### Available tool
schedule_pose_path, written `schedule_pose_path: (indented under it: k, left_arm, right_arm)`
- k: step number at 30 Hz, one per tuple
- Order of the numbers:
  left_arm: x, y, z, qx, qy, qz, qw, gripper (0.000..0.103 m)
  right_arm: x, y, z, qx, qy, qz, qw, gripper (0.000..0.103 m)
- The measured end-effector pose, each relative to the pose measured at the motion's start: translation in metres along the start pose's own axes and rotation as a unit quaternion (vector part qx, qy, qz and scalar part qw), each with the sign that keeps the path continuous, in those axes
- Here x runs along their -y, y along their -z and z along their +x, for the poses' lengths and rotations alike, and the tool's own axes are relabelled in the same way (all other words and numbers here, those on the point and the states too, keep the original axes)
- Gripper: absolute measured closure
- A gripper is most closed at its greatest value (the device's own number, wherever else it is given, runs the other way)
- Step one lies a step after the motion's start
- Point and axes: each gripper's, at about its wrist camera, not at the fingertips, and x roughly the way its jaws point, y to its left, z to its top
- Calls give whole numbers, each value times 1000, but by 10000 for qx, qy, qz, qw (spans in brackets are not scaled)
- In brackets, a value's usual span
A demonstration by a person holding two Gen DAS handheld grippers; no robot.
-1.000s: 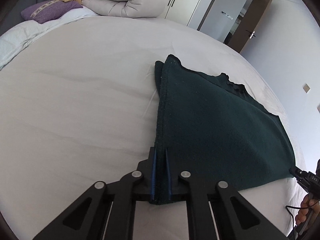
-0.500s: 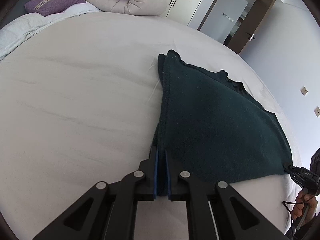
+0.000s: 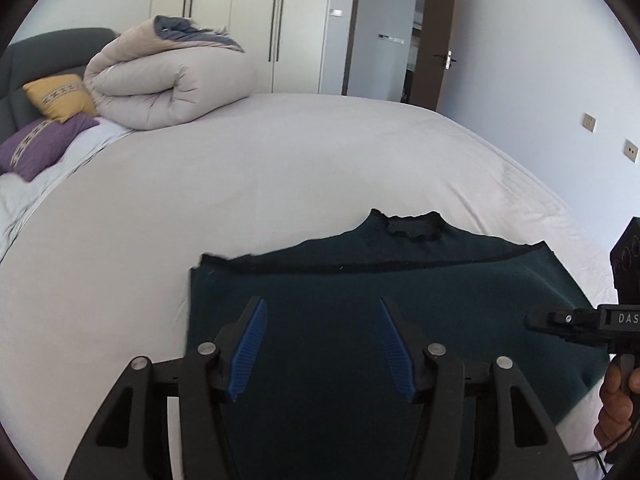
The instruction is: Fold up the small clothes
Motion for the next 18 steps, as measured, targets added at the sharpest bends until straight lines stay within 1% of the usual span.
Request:
schedule_pose_path:
  k: [1,3,4,5,6,7,8,10,12,13,14,15,17,18]
  left_arm:
    - [6,-5,18,-69,-14,107,9999,43]
    - [9,-9,52,-307,-349,262,9986,43]
    - [5,-7,67,-475,-414,255,9977,43]
    - [-4,-2,77,-587,-377,121,9975,42]
    - [-18,1,80,-602,-132,-191,9979,41]
    - [-32,3,79,-539,139,-534,9970,41]
    - [-42,4,77,-492,333,-771,9953,41]
    - [-54,7,75,-444,581,-981,9925,42]
    - [-60,10,75,-382,746,-1119,9902,43]
    - [-61,11,74,-359,783,-1140,9897,43]
    - [-61,12,74,-345,794,-1144,9897,43]
    - [-61,13,74,-331,788,-1137,9898,43]
    - [-58,14,73,-296,747,-1092,9908,43]
    - [-57,15,75,-289,733,-1072,9911,43]
  right_arm:
    - [-1,-6,19,-142,-154,116,9997,86]
    - [-1,-14,50,-307,-237,296,9988,86]
    - [0,-18,65,-387,-288,305,9984,86]
    - [2,-22,77,-415,-305,305,9982,86]
    - [7,-26,84,-367,-342,339,9982,88]
    - [13,-34,86,-294,-463,449,9975,90]
    - [21,-42,85,-227,-575,585,9964,90]
    - [42,-59,73,64,-532,769,9956,90]
    - [74,-74,53,443,-521,997,9927,92]
    - [93,-78,41,643,-321,1184,9904,94]
    - [110,-82,30,789,-336,1371,9868,99]
    - [124,-84,17,956,-408,1512,9830,102]
    - [143,-82,-15,1465,86,1651,9753,101]
    - [154,-79,-30,1703,116,1811,9685,97]
